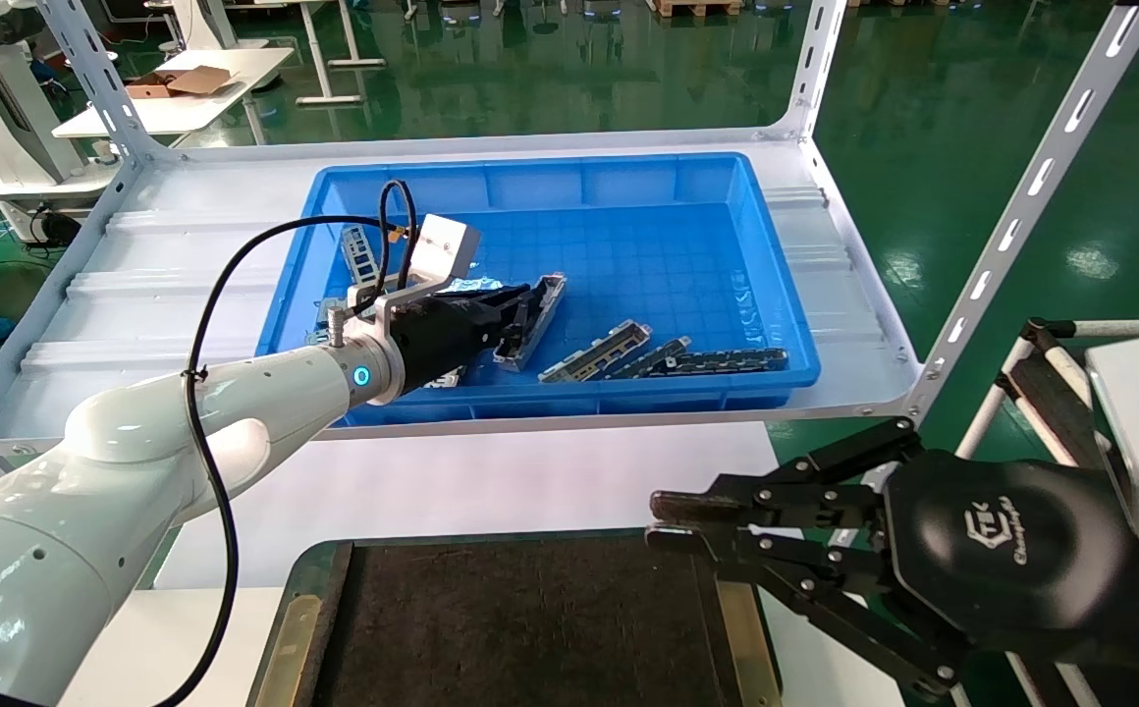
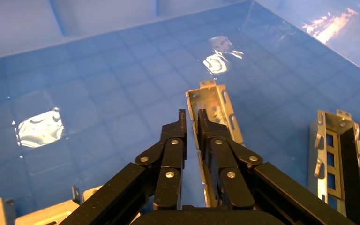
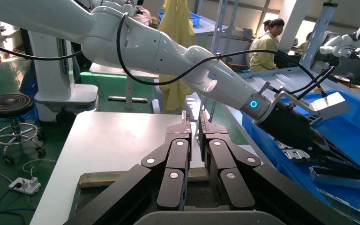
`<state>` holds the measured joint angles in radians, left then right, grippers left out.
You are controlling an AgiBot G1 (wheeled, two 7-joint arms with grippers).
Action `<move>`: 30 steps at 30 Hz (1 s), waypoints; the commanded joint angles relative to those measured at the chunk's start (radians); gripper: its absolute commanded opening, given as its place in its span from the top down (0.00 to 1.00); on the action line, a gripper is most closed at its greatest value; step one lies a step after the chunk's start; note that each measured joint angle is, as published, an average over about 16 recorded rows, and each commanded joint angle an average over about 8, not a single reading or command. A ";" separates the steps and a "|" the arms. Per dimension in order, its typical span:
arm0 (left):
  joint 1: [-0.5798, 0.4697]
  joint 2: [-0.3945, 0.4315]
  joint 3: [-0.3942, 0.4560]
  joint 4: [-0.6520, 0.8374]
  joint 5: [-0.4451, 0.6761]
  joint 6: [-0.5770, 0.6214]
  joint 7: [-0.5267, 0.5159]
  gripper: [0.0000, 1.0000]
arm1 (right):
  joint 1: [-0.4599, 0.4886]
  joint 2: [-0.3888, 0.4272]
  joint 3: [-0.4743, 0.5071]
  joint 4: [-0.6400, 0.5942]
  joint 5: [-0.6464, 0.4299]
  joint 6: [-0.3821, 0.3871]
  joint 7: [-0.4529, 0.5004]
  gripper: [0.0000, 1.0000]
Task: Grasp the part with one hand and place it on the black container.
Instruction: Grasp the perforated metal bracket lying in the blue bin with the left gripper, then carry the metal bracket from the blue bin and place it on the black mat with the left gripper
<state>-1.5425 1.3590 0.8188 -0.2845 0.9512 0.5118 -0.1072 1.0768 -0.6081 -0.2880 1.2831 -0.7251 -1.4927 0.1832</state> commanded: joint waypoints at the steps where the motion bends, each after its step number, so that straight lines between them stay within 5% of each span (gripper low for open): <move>1: -0.001 0.000 0.004 0.001 -0.012 -0.003 0.004 1.00 | 0.000 0.000 0.000 0.000 0.000 0.000 0.000 1.00; 14: -0.035 -0.021 -0.040 0.019 -0.125 0.080 0.086 1.00 | 0.000 0.000 -0.001 0.000 0.001 0.000 -0.001 1.00; 30: -0.043 -0.105 -0.126 0.004 -0.262 0.421 0.125 1.00 | 0.000 0.001 -0.002 0.000 0.001 0.001 -0.001 1.00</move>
<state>-1.5781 1.2540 0.6966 -0.2921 0.6924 0.9302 0.0107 1.0773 -0.6073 -0.2900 1.2831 -0.7237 -1.4918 0.1822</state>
